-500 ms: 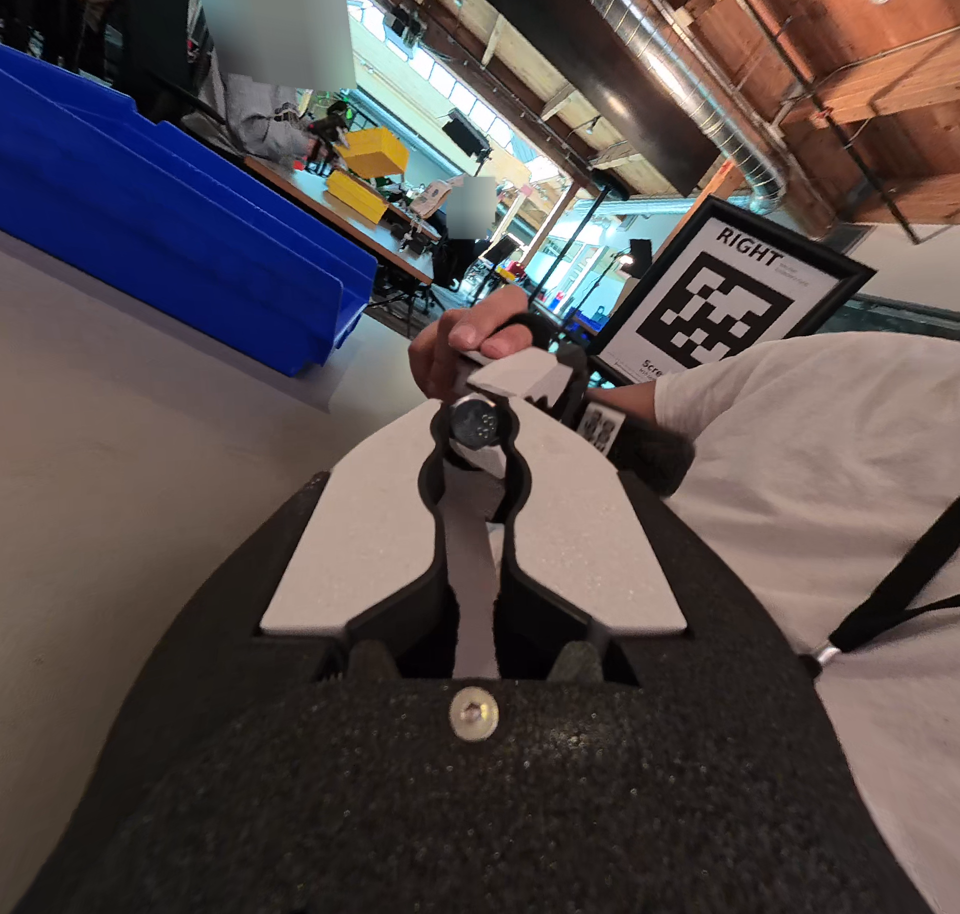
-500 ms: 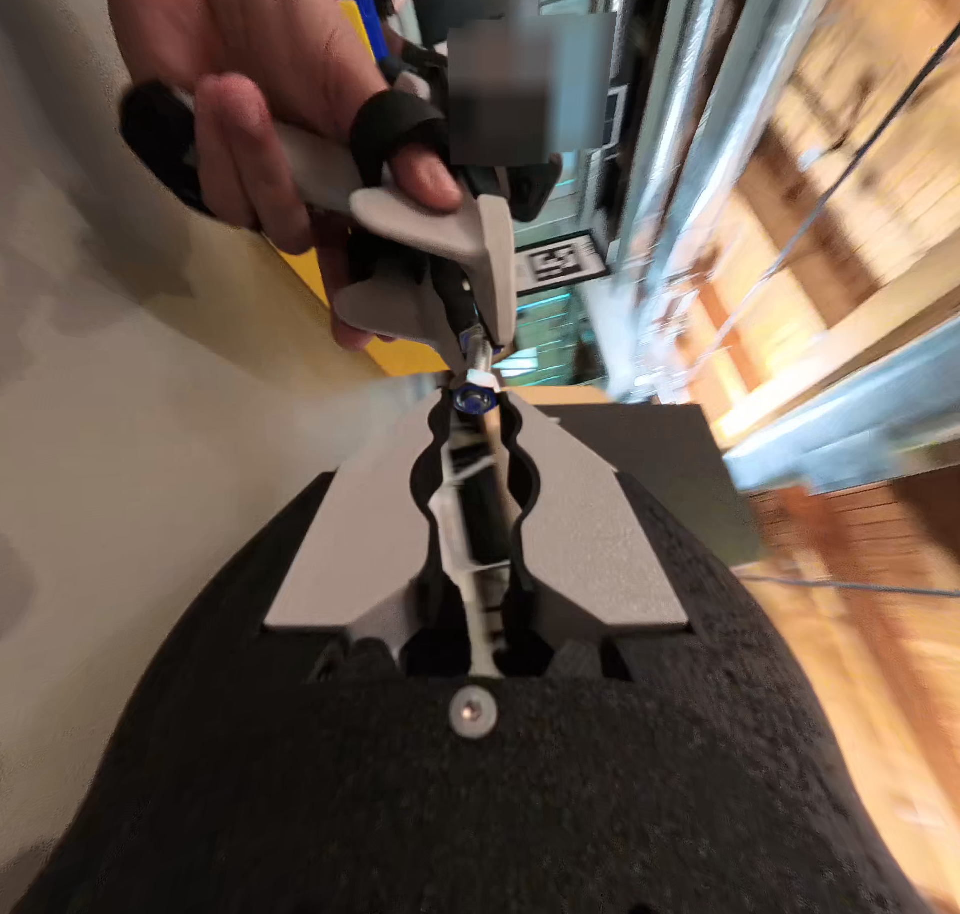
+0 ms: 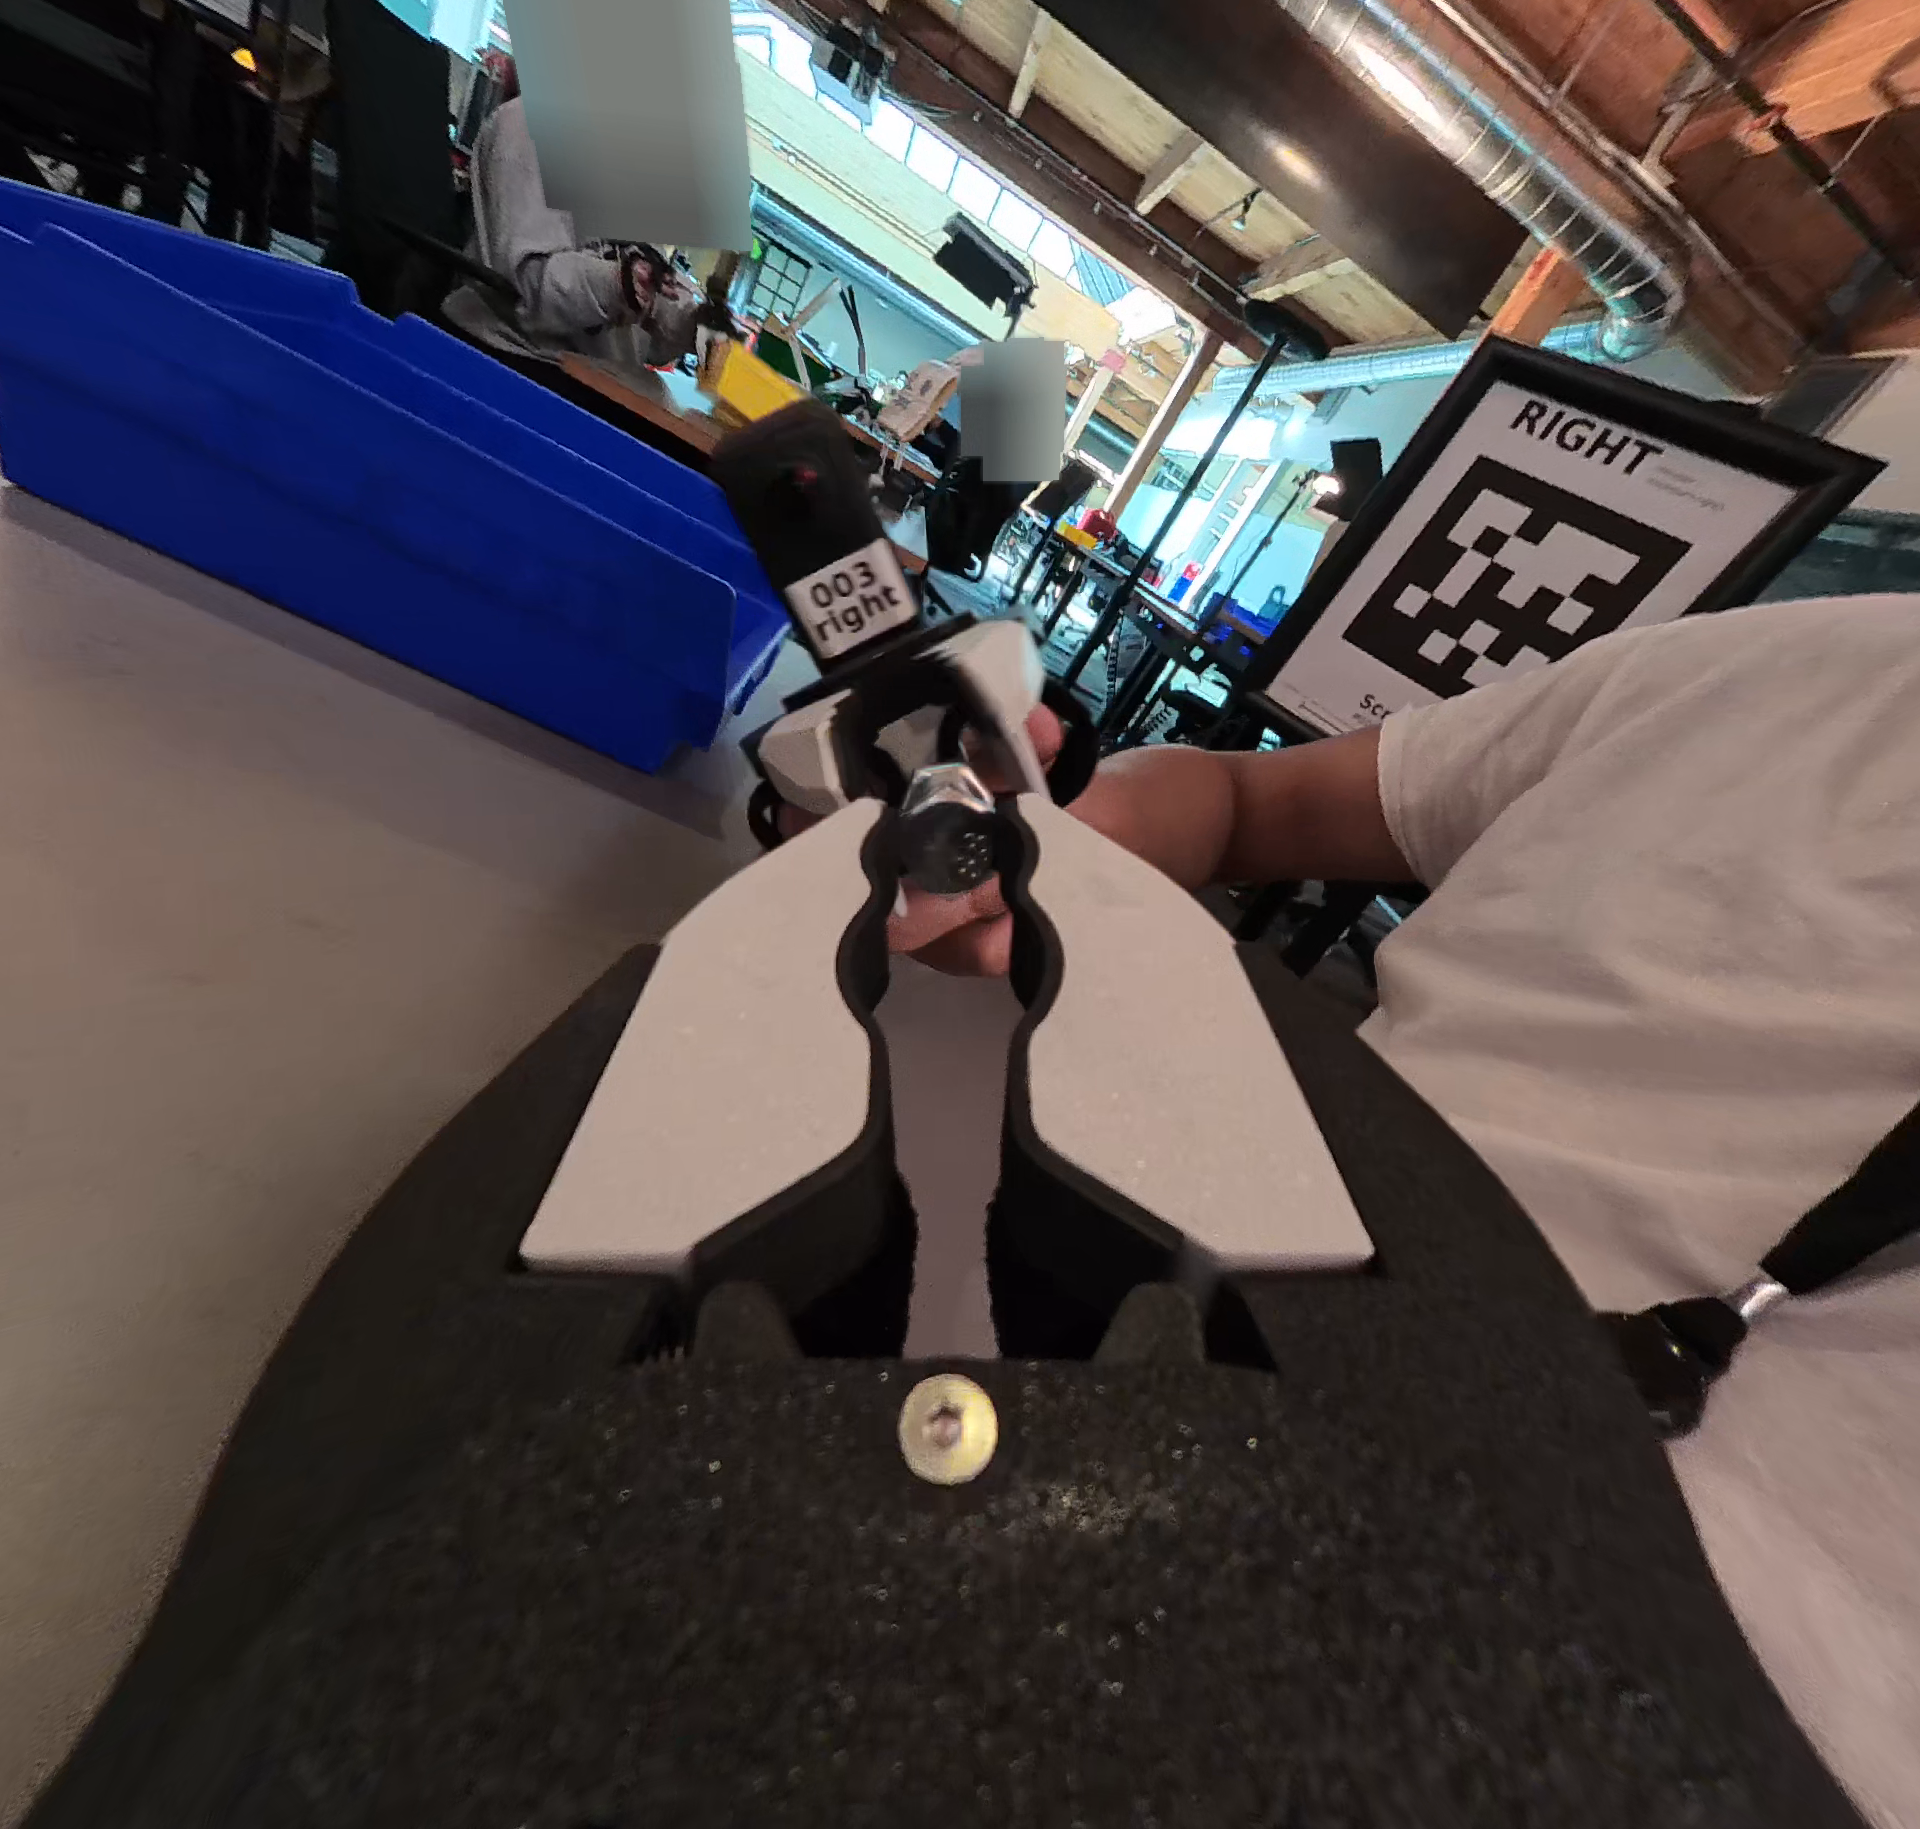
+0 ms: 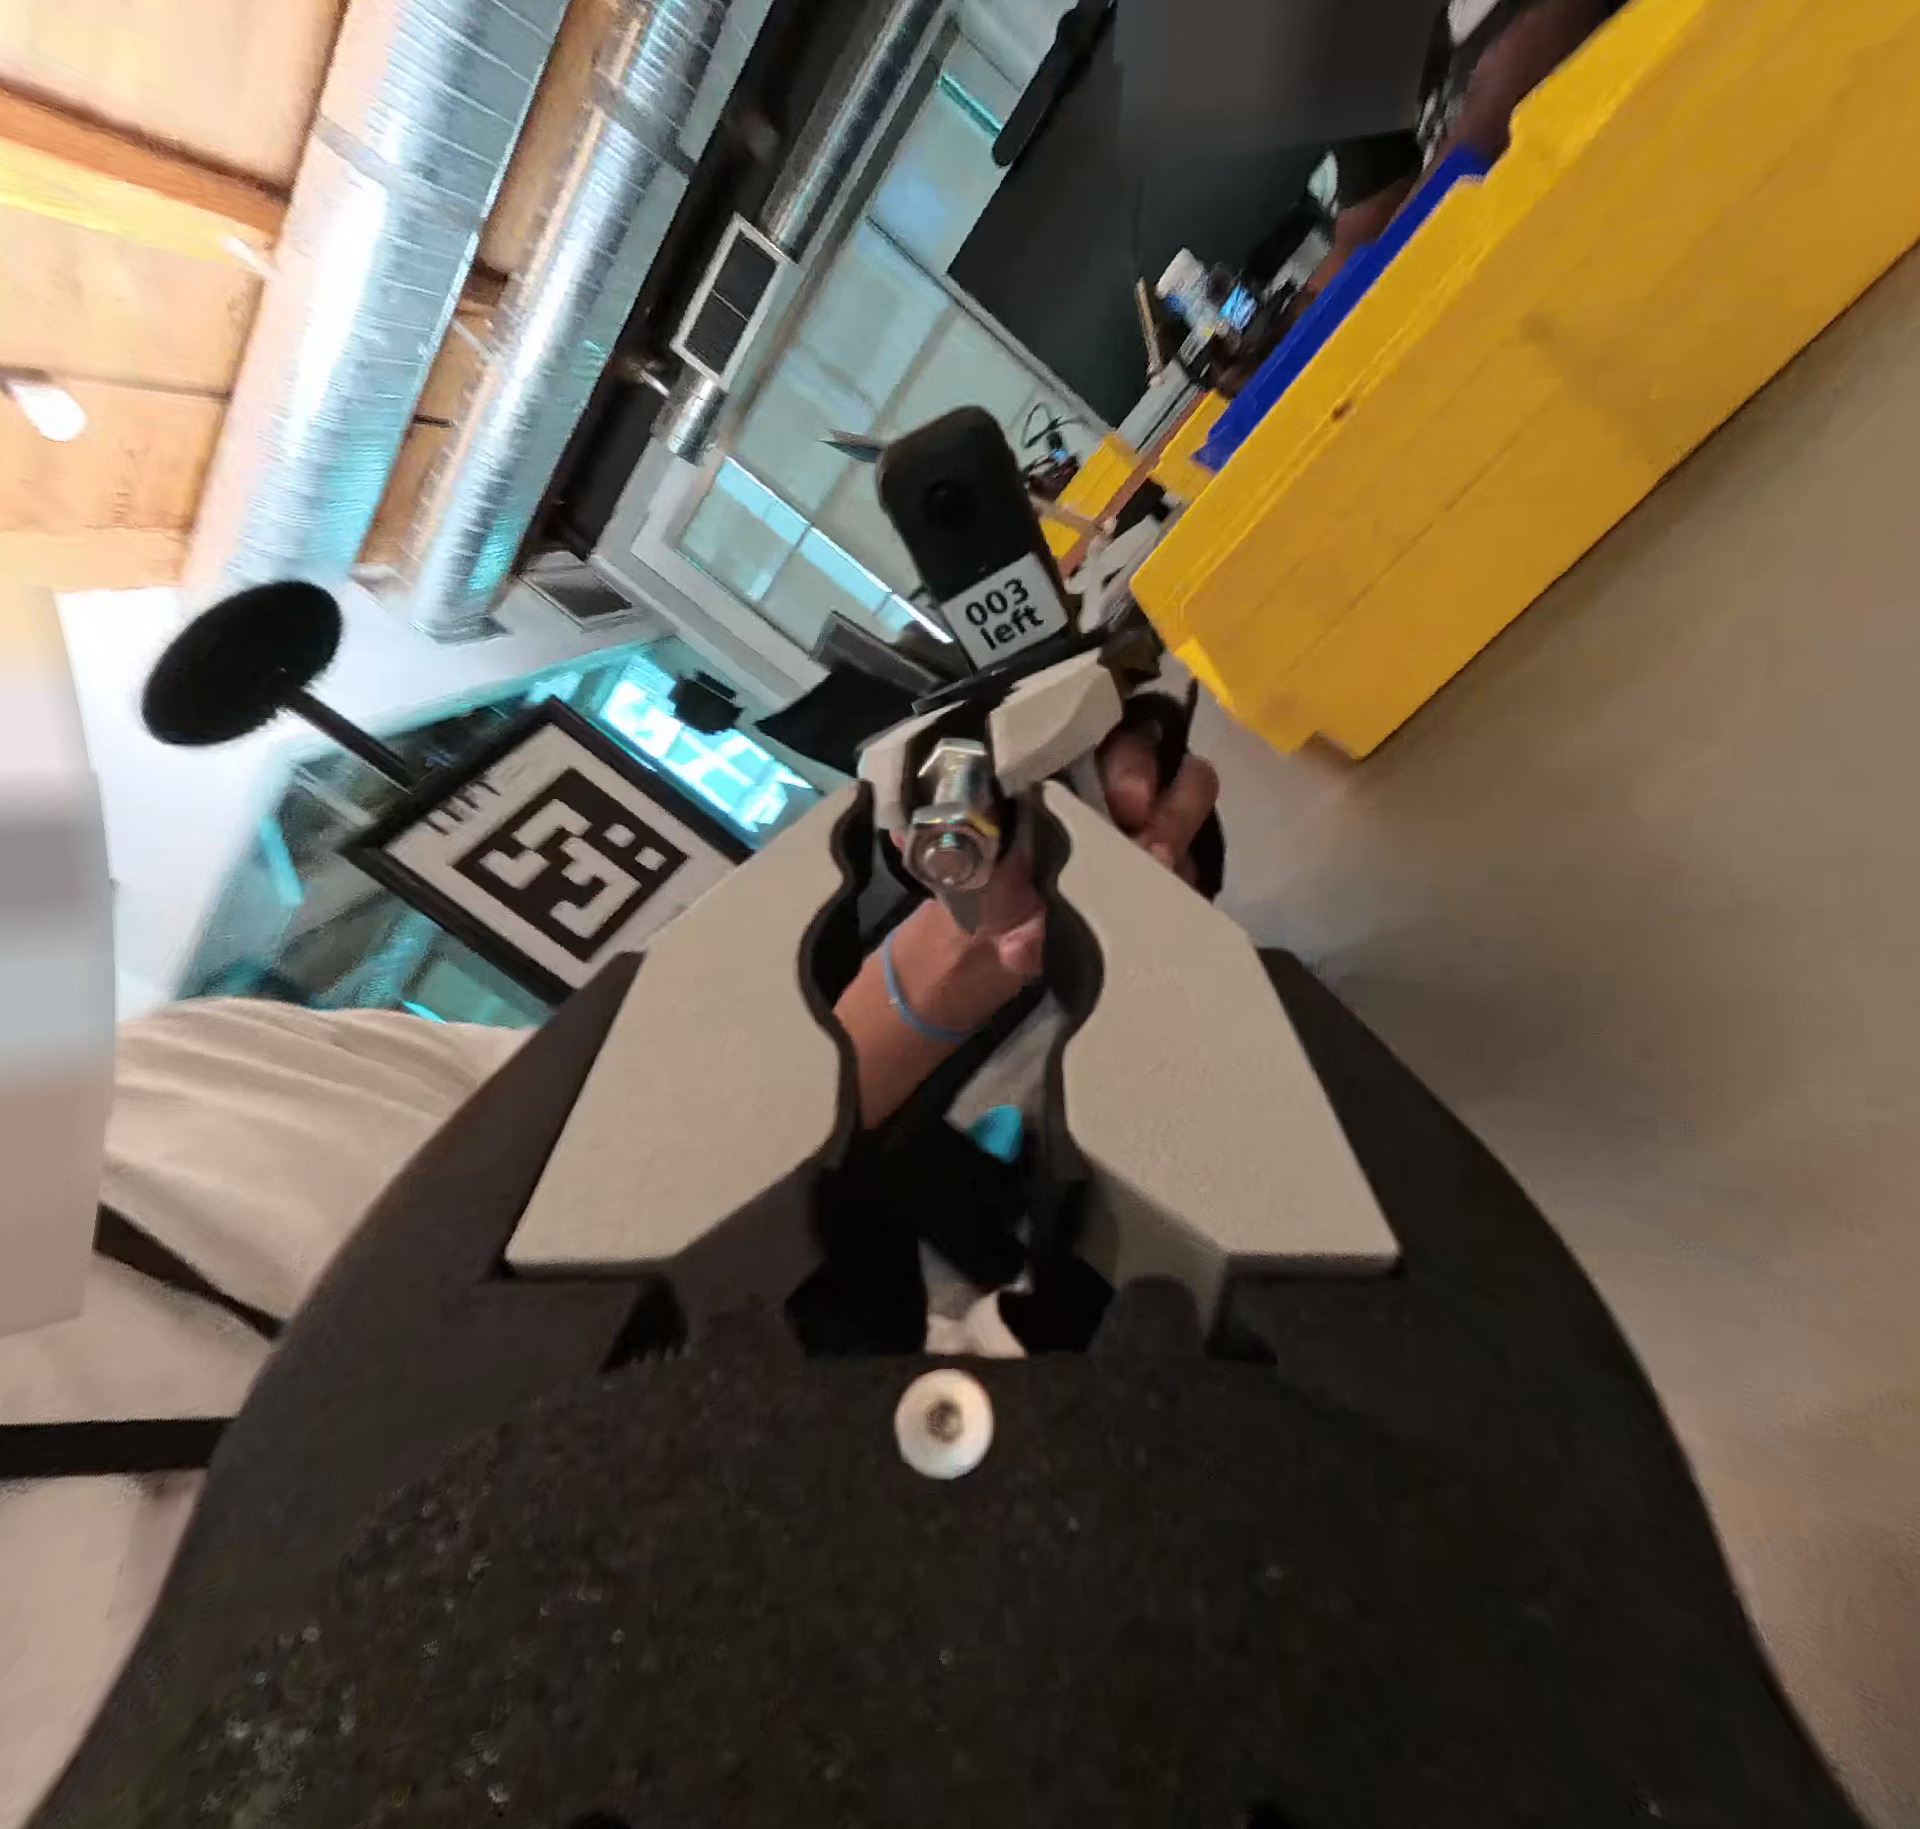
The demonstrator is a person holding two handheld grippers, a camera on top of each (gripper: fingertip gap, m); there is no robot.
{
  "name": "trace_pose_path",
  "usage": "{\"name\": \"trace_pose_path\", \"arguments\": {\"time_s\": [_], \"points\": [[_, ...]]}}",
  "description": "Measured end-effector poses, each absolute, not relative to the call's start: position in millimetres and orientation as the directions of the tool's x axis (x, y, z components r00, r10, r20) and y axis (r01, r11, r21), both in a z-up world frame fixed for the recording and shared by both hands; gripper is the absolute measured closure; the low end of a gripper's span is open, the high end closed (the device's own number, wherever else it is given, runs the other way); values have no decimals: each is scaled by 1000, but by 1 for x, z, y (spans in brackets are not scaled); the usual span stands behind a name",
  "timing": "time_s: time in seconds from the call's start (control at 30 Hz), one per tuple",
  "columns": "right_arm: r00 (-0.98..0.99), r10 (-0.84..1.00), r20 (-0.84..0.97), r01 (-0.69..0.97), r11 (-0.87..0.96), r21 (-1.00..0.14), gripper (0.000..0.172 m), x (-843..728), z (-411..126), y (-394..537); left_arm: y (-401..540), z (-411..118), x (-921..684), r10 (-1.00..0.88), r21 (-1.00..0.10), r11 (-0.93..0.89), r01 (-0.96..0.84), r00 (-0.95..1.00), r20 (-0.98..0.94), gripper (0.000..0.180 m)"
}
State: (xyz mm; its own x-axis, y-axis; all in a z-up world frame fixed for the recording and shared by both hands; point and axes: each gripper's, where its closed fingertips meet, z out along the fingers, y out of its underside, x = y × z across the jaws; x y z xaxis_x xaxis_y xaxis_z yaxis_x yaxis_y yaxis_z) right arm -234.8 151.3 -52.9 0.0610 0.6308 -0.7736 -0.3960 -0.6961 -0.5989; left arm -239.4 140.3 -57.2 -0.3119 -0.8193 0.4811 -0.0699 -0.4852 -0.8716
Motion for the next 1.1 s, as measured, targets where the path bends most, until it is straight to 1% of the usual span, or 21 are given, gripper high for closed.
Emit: {"name": "trace_pose_path", "arguments": {"time_s": [0.07, 0.1, 0.17, 0.2, 0.23, 0.27, 0.33, 0.4, 0.43, 0.47, 0.6, 0.63, 0.67, 0.7, 0.77, 0.87, 0.93, 1.0, 1.03, 1.07, 1.1], "points": [[178, 732, -657, -343, -580, -739, 126, -236, -49, 147, 144, -53, -242, -812, -860, -509, -41, -310, 495, 163], [267, 791, -551, -285, -482, -829, 122, -237, -50, 144, 146, -51, -244, -802, -850, -525, -29, -318, 506, 163], [474, 858, -197, -44, -200, -979, 119, -237, -61, 143, 150, -47, -247, -786, -832, -555, -6, -325, 526, 163], [544, 837, 48, 132, -29, -991, 119, -235, -68, 144, 152, -46, -248, -778, -824, -567, -1, -327, 536, 163], [581, 757, 299, 310, 133, -941, 120, -230, -72, 148, 153, -46, -249, -769, -816, -578, -2, -332, 546, 163], [587, 622, 518, 459, 271, -846, 123, -224, -69, 151, 154, -47, -249, -760, -808, -589, -5, -336, 556, 163], [425, 341, 839, 682, 489, -544, 125, -225, -63, 143, 153, -48, -248, -740, -794, -607, -23, -347, 576, 163], [233, 37, 972, 797, 566, -212, 128, -229, -59, 137, 149, -52, -246, -718, -782, -621, -56, -359, 596, 163], [166, -58, 985, 809, 579, -102, 131, -232, -58, 134, 147, -54, -245, -710, -778, -624, -74, -362, 604, 163], [131, -99, 986, 807, 588, -48, 130, -236, -59, 130, 145, -56, -243, -703, -775, -625, -93, -365, 611, 163], [83, -137, 987, 819, 573, 10, 133, -239, -62, 132, 135, -60, -239, -684, -772, -620, -143, -385, 620, 163], [72, -149, 986, 827, 562, 25, 139, -239, -62, 135, 133, -61, -238, -680, -771, -620, -149, -389, 622, 163], [62, -161, 985, 830, 557, 39, 154, -239, -63, 136, 132, -61, -238, -678, -771, -618, -151, -394, 621, 163], [68, -163, 984, 828, 559, 36, 155, -239, -63, 136, 131, -60, -237, -678, -772, -618, -148, -396, 619, 163], [128, -68, 989, 825, 561, -69, 154, -237, -64, 140, 133, -61, -237, -688, -776, -614, -148, -383, 617, 163], [340, 242, 909, 721, 553, -417, 155, -238, -65, 141, 134, -62, -238, -710, -792, -594, -141, -372, 598, 163], [488, 514, 706, 559, 436, -705, 154, -240, -67, 142, 135, -61, -239, -736, -813, -568, -130, -363, 572, 163], [570, 761, 309, 278, 175, -944, 155, -244, -67, 140, 135, -60, -241, -749, -827, -549, -123, -366, 552, 163], [546, 835, 59, 113, -4, -994, 155, -245, -67, 139, 134, -59, -242, -756, -834, -540, -115, -368, 541, 163], [462, 861, -212, -51, -213, -976, 155, -247, -66, 137, 134, -57, -242, -766, -843, -528, -105, -369, 526, 163], [316, 826, -467, -190, -427, -884, 155, -247, -64, 135, 133, -56, -242, -777, -853, -514, -95, -370, 509, 163]]}}
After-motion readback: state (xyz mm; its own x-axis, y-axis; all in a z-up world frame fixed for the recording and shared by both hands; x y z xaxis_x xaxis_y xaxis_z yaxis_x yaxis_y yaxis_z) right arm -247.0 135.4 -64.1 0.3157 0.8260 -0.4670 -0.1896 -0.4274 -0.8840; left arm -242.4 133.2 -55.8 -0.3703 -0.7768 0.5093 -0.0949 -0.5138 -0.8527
